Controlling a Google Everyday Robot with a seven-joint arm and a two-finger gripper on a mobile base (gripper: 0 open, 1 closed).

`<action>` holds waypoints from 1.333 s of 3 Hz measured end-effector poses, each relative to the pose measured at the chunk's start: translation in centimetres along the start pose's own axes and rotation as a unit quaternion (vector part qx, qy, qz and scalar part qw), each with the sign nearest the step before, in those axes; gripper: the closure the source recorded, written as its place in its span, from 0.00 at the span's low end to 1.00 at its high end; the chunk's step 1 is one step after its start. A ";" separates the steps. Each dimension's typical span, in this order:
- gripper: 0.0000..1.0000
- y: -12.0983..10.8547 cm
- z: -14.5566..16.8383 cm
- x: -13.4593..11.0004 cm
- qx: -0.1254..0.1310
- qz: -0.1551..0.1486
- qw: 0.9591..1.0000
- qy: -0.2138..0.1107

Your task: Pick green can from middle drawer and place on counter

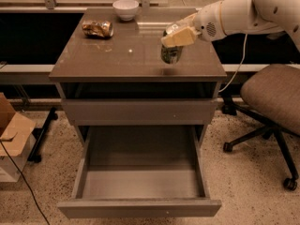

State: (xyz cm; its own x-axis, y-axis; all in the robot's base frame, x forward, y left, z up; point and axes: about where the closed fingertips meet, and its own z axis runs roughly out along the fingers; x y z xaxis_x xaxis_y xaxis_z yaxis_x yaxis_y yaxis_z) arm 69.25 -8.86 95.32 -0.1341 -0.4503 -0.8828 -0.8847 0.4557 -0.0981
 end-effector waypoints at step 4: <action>0.35 -5.9 4.3 3.7 0.058 0.078 0.993 0.072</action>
Offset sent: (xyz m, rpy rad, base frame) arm 0.0571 -0.0156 -0.0345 -0.0568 0.0920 -0.1841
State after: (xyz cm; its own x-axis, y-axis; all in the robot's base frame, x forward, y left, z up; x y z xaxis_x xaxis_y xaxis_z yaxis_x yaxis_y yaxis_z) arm 75.83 -9.94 90.64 -0.3358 -0.4683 -0.8173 -0.7918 0.6102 -0.0244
